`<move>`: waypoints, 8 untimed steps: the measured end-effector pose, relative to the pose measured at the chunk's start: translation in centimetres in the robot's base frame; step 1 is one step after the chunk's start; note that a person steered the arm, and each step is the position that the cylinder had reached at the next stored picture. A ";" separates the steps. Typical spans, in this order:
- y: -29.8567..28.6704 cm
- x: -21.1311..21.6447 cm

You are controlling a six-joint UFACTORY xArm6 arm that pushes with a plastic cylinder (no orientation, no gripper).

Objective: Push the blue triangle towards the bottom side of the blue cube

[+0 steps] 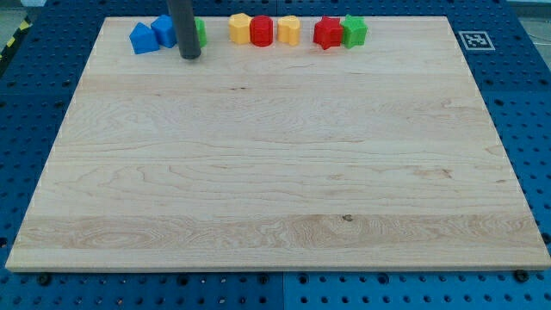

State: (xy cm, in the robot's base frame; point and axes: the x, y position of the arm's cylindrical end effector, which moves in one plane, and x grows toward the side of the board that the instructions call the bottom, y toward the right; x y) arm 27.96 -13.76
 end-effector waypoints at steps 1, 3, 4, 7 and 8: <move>0.3 -1.0; 0.3 -1.8; -1.9 1.0; -16.7 1.3; -16.7 -0.1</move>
State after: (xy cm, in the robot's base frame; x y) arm 27.83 -30.49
